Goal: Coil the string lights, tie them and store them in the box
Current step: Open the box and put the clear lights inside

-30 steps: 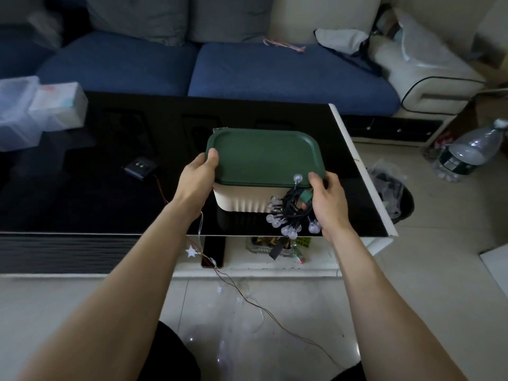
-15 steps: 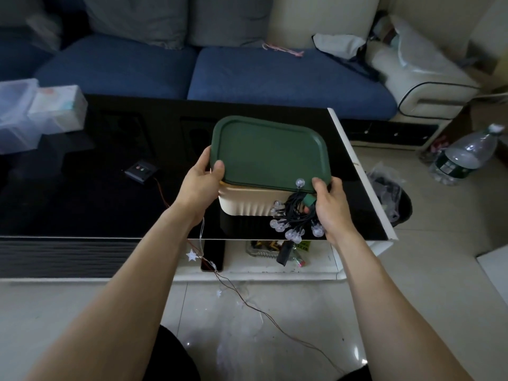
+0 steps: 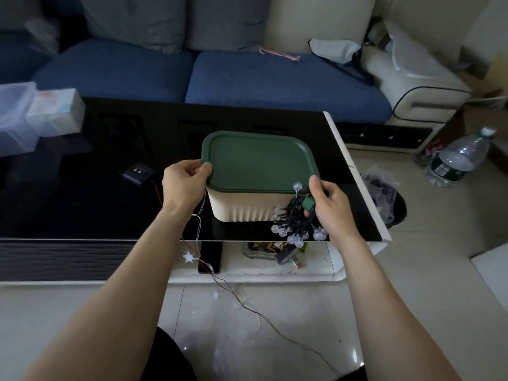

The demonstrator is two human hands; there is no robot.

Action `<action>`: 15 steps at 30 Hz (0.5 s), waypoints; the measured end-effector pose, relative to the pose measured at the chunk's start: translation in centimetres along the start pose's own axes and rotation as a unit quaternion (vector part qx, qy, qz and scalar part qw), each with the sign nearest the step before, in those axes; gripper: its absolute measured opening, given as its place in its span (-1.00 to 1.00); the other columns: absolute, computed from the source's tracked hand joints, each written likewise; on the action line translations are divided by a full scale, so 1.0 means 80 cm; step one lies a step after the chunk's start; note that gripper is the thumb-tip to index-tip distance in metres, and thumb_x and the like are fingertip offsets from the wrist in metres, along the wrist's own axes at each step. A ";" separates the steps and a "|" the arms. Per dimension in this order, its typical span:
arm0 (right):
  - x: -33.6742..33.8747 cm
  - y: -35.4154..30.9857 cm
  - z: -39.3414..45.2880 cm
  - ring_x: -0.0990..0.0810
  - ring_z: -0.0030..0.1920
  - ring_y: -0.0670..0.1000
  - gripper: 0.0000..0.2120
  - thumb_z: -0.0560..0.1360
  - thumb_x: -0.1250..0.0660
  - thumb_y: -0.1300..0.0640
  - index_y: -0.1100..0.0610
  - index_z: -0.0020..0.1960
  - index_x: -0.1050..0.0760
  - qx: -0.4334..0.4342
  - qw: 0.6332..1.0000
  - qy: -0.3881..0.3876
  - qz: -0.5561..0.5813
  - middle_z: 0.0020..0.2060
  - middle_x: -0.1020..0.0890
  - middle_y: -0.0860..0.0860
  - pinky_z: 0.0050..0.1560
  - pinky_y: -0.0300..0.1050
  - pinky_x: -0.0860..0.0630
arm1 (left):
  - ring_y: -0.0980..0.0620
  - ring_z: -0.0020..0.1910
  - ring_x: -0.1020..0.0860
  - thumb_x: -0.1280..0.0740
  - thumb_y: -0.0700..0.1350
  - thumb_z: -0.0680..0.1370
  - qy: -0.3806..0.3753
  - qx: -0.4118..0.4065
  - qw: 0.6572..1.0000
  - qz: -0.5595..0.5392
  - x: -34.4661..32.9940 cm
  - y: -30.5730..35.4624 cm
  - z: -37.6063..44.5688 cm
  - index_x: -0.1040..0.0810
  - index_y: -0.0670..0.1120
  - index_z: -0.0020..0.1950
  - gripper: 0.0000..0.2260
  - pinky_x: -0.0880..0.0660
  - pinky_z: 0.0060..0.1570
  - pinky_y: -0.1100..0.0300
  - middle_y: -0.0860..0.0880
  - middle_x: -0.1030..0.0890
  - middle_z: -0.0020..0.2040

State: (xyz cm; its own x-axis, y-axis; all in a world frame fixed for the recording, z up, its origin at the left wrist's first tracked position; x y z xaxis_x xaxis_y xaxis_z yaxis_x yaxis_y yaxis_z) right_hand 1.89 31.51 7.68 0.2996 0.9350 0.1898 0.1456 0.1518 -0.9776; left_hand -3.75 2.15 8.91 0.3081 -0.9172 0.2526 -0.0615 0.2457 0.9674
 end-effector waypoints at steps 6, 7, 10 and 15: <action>-0.002 0.000 -0.005 -0.65 -0.30 -0.16 -0.47 0.46 -0.51 -0.07 0.12 0.32 -0.46 -0.007 1.000 -0.025 0.010 0.00 -0.70 0.00 -0.23 -0.29 -0.56 | 0.14 -0.35 -0.64 -0.28 -0.10 0.64 -0.054 -0.037 0.997 -0.036 -0.006 0.017 -0.001 -0.56 -0.12 0.11 -0.87 -0.56 -0.30 0.28 0.01 -0.66 -0.35; -0.001 0.000 -0.006 -0.66 -0.26 -0.15 -0.44 0.44 -0.52 -0.08 0.12 0.33 -0.46 -0.006 1.000 -0.024 0.009 0.01 -0.71 0.00 -0.20 -0.27 -0.56 | 0.12 -0.43 -0.60 -0.26 -0.11 0.65 -0.062 -0.040 0.996 -0.044 -0.007 0.018 0.000 -0.53 -0.16 0.13 -0.85 -0.52 -0.39 0.27 0.03 -0.63 -0.41; 0.005 -0.005 -0.007 -0.65 -0.29 -0.17 -0.42 0.43 -0.53 -0.10 0.11 0.34 -0.46 -0.004 1.000 -0.022 -0.005 -0.04 -0.72 0.01 -0.16 -0.27 -0.54 | 0.06 -0.51 -0.52 -0.23 -0.13 0.67 -0.077 -0.048 0.993 -0.071 -0.011 0.018 0.001 -0.48 -0.24 0.20 -0.79 -0.49 -0.45 0.19 0.03 -0.60 -0.44; 0.017 -0.014 -0.007 -0.63 -0.32 -0.22 -0.46 0.42 -0.53 -0.11 0.04 0.29 -0.44 -0.016 0.999 -0.017 -0.040 -0.27 -0.68 0.02 -0.13 -0.29 -0.45 | 0.01 -0.45 -0.53 -0.13 -0.16 0.70 -0.059 0.004 0.983 -0.173 -0.001 0.008 0.008 -0.47 -0.33 0.17 -0.75 -0.52 -0.36 0.18 -0.11 -0.57 -0.35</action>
State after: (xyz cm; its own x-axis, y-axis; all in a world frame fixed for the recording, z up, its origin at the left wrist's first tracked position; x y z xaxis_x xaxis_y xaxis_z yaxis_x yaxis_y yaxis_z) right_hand 2.67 32.40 9.10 0.2538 0.9305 0.2640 0.1980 0.2171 -0.9558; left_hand -4.45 2.21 9.55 0.1993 -0.9757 -0.0908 0.0205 -0.0885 0.9959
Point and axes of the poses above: each hand's wrist, its own z-axis towards the middle knuckle, its own x-axis out of the back of the hand, y = z × x, the point moved 6 cm from there along z, towards the middle knuckle
